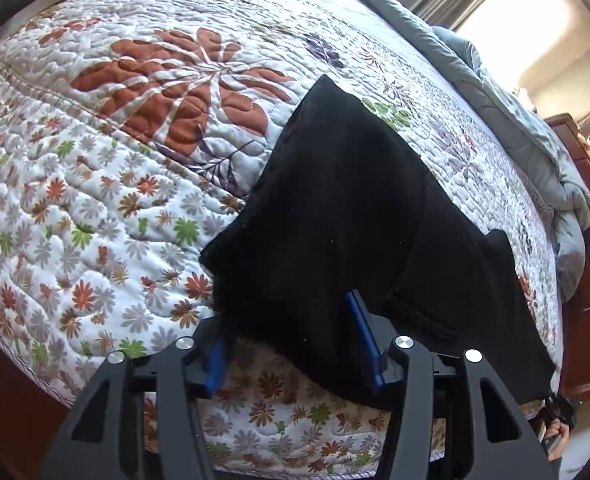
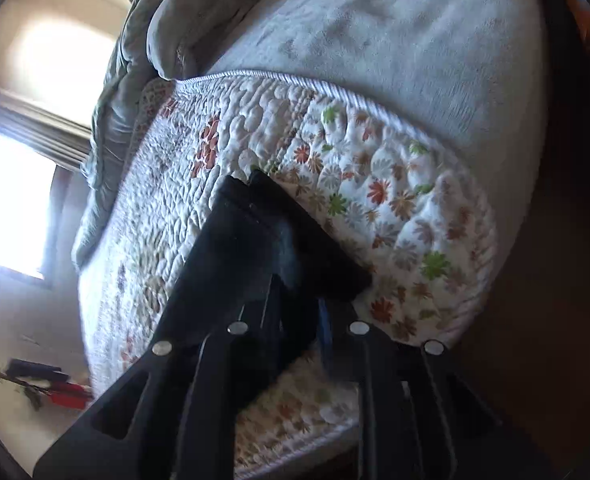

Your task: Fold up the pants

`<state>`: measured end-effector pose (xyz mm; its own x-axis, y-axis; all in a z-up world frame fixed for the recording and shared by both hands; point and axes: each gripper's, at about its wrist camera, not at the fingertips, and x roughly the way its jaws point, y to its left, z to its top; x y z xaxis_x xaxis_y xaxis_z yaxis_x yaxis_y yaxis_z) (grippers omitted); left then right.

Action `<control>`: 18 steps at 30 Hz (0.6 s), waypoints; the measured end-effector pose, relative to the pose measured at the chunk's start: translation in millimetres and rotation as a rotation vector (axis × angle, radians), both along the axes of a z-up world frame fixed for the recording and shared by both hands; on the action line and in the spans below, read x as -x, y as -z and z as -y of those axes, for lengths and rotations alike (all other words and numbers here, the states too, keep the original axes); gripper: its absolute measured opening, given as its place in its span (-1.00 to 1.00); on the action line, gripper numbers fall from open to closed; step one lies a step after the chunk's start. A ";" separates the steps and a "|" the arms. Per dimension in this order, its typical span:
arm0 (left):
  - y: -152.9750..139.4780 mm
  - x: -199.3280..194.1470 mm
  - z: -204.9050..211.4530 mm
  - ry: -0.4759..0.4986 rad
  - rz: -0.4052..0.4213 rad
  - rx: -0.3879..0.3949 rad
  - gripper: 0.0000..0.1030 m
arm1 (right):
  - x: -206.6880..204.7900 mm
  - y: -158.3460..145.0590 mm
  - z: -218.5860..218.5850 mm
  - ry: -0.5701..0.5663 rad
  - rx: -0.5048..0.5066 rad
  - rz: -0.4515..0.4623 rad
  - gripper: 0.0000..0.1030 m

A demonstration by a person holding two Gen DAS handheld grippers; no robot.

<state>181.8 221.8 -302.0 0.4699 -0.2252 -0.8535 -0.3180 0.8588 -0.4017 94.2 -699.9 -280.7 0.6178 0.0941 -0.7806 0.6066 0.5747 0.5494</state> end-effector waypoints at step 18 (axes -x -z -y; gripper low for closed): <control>1.5 -13.1 17.3 0.071 -0.024 -0.029 0.62 | -148.5 -95.0 -199.8 -1.227 0.437 -0.154 -0.38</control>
